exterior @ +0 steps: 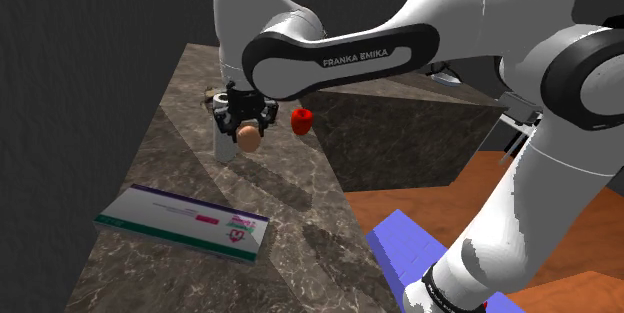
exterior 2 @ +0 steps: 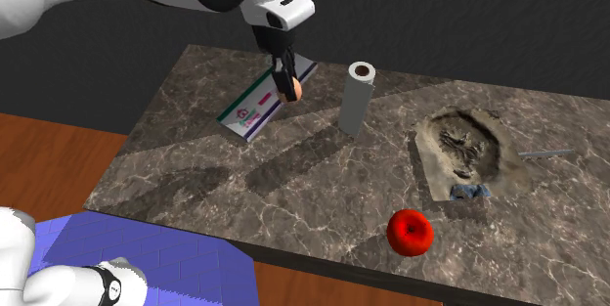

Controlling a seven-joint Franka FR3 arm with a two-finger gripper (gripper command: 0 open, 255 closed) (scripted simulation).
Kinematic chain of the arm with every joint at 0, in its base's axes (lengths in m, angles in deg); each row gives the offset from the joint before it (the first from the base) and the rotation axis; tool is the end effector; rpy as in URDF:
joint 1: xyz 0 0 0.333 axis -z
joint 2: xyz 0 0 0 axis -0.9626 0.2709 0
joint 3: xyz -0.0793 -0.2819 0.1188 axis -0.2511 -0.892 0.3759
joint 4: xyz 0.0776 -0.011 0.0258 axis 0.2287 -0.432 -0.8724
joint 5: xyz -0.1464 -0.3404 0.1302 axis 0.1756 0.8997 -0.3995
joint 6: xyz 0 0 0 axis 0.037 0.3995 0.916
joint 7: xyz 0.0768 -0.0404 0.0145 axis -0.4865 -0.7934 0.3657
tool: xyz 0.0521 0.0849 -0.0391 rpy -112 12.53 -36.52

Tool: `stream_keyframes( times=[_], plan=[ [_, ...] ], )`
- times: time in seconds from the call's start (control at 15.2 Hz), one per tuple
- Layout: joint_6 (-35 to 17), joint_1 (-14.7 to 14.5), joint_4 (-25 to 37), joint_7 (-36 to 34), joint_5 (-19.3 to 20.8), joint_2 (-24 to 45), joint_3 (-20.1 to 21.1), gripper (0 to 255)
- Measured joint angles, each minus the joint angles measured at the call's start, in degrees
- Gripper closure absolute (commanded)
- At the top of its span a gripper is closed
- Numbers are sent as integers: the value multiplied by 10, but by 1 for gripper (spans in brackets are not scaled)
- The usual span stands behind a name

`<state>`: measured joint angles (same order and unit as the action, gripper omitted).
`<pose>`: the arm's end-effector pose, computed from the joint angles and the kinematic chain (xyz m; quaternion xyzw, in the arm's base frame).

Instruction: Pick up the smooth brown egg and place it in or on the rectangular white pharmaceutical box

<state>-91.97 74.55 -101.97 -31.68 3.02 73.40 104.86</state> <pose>0.5001 0.3037 0.4755 0.9843 -0.1252 0.0881 0.0874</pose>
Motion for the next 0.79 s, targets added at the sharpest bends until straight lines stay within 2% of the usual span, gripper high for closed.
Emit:
stream_keyframes(
  times=[0.4, 0.79],
  plan=[
    [37, -3, 32, 7, -8, -6, 4, 255],
    [100, -69, 135, -76, 39, 75, 32, 255]
  ],
)
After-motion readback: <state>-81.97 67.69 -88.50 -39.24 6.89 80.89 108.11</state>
